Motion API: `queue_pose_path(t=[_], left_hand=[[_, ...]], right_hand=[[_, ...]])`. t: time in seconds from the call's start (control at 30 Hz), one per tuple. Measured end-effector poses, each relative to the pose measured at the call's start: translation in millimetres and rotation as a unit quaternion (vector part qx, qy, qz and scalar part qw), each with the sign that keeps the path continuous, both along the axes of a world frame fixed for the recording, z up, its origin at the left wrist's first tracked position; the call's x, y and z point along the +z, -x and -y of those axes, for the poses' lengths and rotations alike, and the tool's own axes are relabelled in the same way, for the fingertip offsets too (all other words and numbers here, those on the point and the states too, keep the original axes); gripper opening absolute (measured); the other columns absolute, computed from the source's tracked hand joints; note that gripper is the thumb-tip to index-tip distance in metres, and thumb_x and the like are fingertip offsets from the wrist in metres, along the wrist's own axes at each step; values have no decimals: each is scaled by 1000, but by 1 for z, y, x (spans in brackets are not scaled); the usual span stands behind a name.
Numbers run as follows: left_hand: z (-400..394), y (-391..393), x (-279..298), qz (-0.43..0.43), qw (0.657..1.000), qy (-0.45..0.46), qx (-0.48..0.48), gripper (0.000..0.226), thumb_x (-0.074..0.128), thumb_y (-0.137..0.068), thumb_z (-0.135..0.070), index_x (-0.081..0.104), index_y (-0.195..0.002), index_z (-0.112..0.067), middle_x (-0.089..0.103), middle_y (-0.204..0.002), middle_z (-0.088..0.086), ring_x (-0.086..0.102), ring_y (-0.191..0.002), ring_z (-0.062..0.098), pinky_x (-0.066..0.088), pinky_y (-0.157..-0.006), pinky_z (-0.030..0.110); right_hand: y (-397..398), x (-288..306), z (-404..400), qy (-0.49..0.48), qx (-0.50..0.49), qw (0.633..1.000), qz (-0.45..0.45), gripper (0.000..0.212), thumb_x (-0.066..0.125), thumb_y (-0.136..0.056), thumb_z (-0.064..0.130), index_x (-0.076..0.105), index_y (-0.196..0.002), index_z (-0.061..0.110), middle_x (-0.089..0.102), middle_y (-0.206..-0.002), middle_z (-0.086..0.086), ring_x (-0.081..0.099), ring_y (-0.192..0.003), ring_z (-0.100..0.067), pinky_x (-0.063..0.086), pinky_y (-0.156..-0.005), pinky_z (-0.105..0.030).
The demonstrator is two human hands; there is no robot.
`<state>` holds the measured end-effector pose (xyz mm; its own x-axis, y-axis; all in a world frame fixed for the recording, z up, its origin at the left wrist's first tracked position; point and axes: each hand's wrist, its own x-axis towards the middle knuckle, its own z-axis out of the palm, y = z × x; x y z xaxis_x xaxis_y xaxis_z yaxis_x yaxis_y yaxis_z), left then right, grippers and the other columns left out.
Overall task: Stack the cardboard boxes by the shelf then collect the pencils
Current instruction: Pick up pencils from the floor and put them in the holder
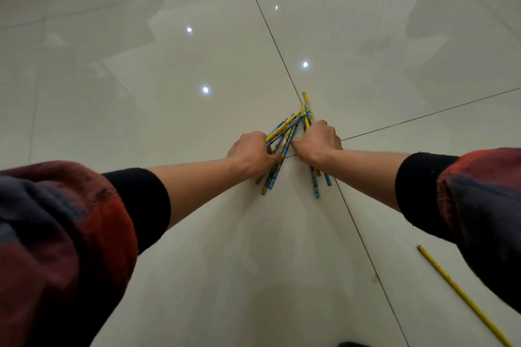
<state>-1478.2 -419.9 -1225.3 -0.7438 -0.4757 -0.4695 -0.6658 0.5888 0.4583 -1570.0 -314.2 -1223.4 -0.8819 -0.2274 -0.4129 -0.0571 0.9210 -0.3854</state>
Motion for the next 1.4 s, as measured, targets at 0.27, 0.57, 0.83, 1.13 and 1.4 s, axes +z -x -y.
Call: queue_pose_path(t=[0.27, 0.57, 0.83, 1.13, 1.4], left_hand=[[-4, 0, 5, 39, 999, 33, -4, 31, 76, -77, -32, 62, -96, -12, 65, -95, 7, 64, -84, 26, 51, -67, 31], [-7, 5, 12, 65, 994, 79, -33, 34, 73, -80, -31, 46, -94, -15, 49, -90, 6, 52, -81, 26, 41, -65, 30], [17, -2, 19, 117, 979, 153, -65, 21, 59, -86, -19, 56, -105, -12, 50, -97, 8, 51, -86, 27, 40, -69, 31], [28, -41, 5, 69, 984, 161, -20, 40, 47, -97, -42, 58, -112, -6, 60, -114, 19, 58, -101, 39, 38, -70, 33], [19, -28, 4, 55, 990, 127, 26, 40, 57, -89, -53, 52, -101, -15, 58, -101, 10, 54, -86, 31, 39, -69, 33]], right_hand=[[2, 4, 8, 8, 42, 999, 16, 27, 63, -92, 23, 49, -73, 11, 54, -79, -5, 53, -75, -25, 40, -64, -29], [0, 0, 7, 48, 40, 998, 19, 39, 66, -86, 40, 46, -64, 14, 47, -68, -1, 54, -72, -25, 39, -61, -31], [-1, 3, 13, -5, 85, 996, 9, 35, 74, -79, 34, 47, -70, 13, 49, -72, -2, 55, -76, -26, 40, -61, -29], [-7, 4, 17, -96, 228, 966, -70, 24, 59, -85, 14, 61, -108, 9, 62, -108, -14, 62, -102, -35, 41, -71, -30], [9, 1, 14, -35, 158, 986, -44, 29, 52, -94, 29, 62, -108, 6, 61, -103, -15, 58, -92, -34, 40, -70, -31]])
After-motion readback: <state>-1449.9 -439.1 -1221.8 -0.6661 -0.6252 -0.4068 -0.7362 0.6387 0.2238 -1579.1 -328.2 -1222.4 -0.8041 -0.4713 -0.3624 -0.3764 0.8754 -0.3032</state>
